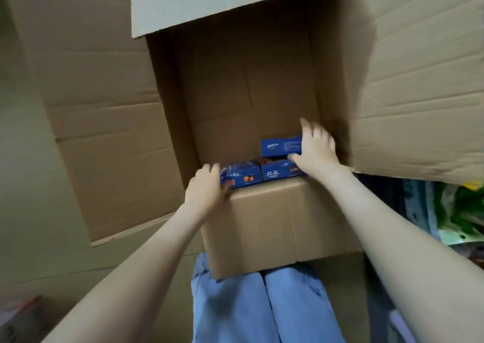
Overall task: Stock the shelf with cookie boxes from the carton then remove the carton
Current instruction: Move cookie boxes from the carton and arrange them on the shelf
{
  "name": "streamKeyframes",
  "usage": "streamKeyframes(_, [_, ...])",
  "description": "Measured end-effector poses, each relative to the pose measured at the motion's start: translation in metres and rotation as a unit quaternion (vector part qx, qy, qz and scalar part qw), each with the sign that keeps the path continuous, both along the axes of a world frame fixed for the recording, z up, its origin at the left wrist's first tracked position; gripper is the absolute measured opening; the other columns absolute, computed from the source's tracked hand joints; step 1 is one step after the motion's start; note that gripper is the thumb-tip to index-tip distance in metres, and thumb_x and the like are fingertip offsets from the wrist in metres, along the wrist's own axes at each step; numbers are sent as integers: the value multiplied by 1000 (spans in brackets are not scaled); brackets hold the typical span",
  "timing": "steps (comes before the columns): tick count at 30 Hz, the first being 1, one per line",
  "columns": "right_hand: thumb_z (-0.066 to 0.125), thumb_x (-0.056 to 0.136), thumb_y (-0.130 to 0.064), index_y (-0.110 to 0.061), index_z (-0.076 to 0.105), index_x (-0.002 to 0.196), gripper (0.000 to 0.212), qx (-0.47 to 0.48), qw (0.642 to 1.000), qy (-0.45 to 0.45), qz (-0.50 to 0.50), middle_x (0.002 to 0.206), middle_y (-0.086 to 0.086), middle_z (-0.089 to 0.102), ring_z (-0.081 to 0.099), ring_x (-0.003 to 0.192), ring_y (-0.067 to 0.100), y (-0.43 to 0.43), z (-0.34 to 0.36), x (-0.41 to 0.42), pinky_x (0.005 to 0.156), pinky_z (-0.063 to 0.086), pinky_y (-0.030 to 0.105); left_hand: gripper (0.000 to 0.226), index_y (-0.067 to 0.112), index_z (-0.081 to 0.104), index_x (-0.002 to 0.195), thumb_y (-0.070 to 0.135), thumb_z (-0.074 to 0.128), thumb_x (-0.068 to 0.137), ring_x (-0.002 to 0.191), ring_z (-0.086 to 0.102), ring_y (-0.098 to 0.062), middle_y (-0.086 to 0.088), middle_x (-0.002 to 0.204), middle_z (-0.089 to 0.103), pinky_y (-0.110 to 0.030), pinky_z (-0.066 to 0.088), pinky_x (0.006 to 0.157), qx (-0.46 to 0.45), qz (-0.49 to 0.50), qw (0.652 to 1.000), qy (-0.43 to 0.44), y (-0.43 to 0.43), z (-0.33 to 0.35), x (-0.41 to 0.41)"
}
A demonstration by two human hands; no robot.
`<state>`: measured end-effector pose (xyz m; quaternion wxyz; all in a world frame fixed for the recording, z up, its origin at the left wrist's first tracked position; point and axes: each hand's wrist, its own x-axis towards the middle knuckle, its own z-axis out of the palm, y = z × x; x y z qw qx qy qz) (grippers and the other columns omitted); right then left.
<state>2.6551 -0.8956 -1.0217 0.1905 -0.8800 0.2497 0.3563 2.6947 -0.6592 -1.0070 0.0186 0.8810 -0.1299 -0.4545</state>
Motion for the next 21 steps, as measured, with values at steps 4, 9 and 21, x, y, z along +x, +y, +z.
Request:
streamKeyframes(4, [62, 87, -40, -14, 20, 148, 79, -23, 998, 34, 57, 149, 12, 29, 22, 139, 30, -12, -34, -2, 116, 8, 47, 53, 11, 43, 132, 42, 54, 90, 112, 51, -29, -10, 122, 52, -37, 41, 90, -11, -98, 995, -27, 0, -38, -5])
streamKeyframes(9, [62, 86, -24, -8, 46, 129, 48, -85, 984, -71, 138, 122, 13, 53, 45, 116, 33, -11, -40, -6, 105, 26, 44, 54, 11, 41, 135, 39, 54, 91, 113, 50, -29, -10, 125, 51, -37, 41, 92, -35, -111, 993, -17, 2, -42, 1])
streamKeyframes(21, [68, 83, -34, -22, 59, 89, 16, 219, 900, -148, -346, 90, -2, 69, 65, 84, 19, -5, 214, 33, 74, 49, 34, 43, 15, 52, 119, 49, 42, 95, 98, 62, -15, -2, 118, 61, -32, 45, 85, -153, 464, 854, 180, -75, 183, 49])
